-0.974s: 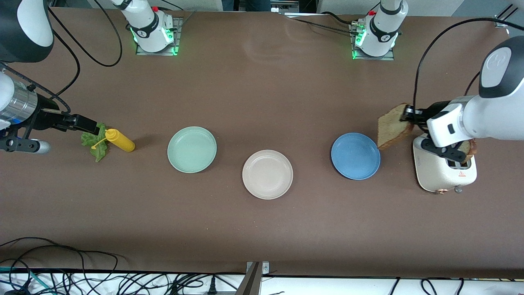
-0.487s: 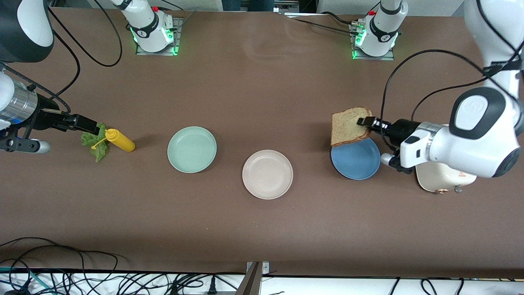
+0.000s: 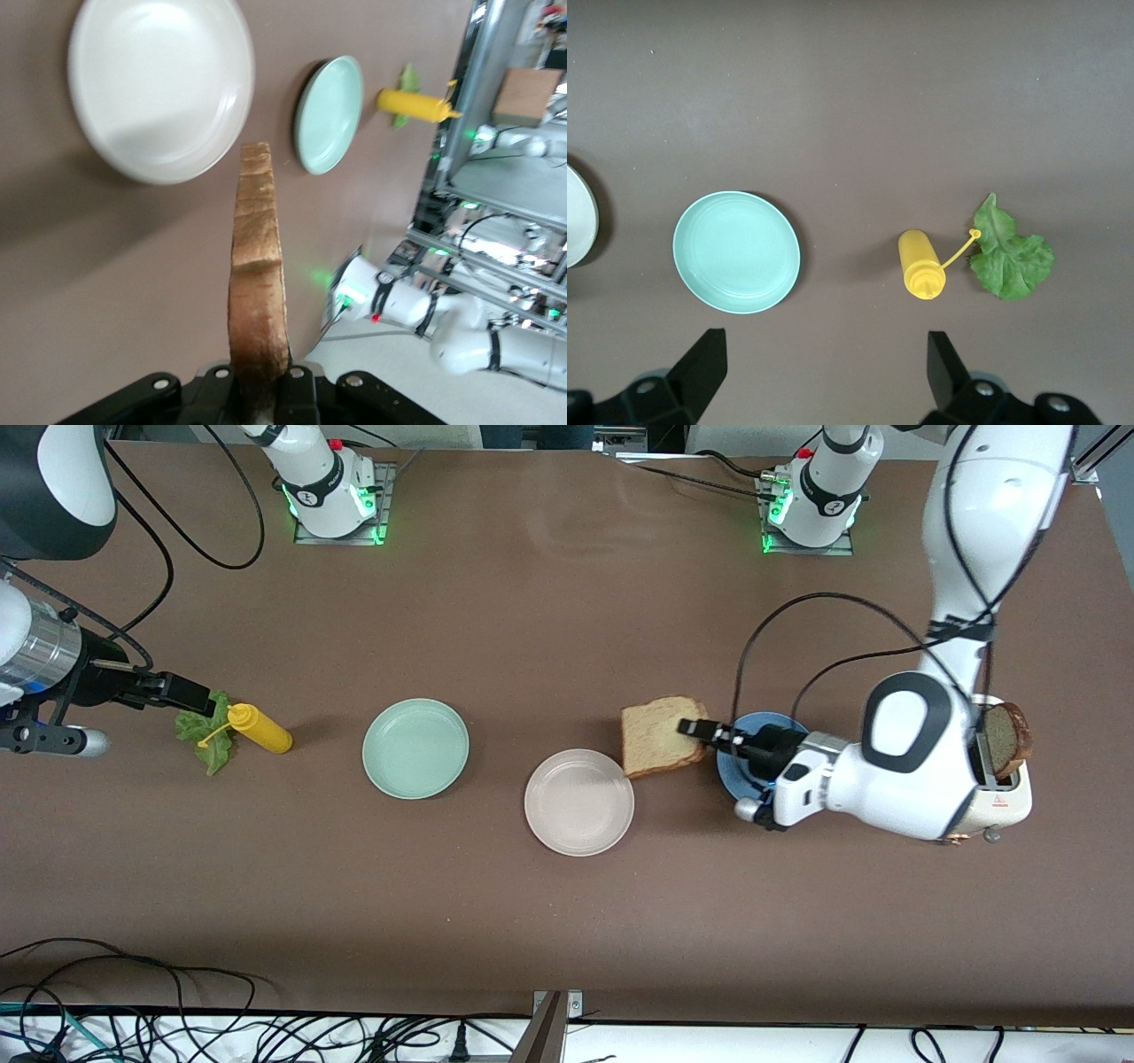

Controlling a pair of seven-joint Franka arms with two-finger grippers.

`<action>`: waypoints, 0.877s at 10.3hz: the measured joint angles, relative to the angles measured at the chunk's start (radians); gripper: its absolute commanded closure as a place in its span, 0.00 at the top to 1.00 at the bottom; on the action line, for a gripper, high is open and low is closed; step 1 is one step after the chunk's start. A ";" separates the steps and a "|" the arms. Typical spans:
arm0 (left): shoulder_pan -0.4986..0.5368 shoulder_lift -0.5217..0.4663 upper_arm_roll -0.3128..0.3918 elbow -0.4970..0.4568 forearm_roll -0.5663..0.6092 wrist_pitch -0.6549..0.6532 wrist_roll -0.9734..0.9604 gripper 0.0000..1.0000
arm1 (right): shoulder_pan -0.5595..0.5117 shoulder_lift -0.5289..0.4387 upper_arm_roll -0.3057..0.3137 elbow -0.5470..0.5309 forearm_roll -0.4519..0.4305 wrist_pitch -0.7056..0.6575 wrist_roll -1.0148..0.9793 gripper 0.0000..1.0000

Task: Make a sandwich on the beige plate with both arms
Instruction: 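Carry the bread slice with the left gripper onto the beige plate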

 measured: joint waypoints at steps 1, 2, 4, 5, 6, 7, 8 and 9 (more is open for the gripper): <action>-0.017 0.031 0.000 0.000 -0.049 0.046 0.021 0.00 | -0.001 0.000 -0.001 0.000 0.000 0.000 0.000 1.00; -0.022 0.065 0.001 -0.001 -0.089 0.090 0.056 0.00 | -0.002 0.000 -0.004 0.000 0.000 0.000 0.000 1.00; -0.020 0.153 0.004 -0.001 -0.153 0.169 0.174 0.00 | -0.013 0.003 -0.012 0.000 -0.002 0.001 -0.028 1.00; -0.024 0.195 0.003 -0.001 -0.165 0.195 0.230 0.00 | -0.020 0.006 -0.014 0.000 -0.010 0.001 -0.046 1.00; -0.028 0.228 0.001 0.000 -0.170 0.218 0.264 0.00 | -0.024 0.010 -0.017 0.000 -0.027 0.002 -0.058 1.00; -0.032 0.254 0.001 0.000 -0.193 0.236 0.303 0.00 | -0.032 0.014 -0.021 0.000 -0.043 0.002 -0.064 1.00; -0.034 0.272 0.001 0.001 -0.246 0.242 0.348 0.00 | -0.048 0.022 -0.024 -0.001 -0.049 0.001 -0.079 1.00; -0.041 0.286 0.001 0.001 -0.312 0.244 0.393 0.00 | -0.074 0.037 -0.027 -0.002 -0.050 0.001 -0.121 1.00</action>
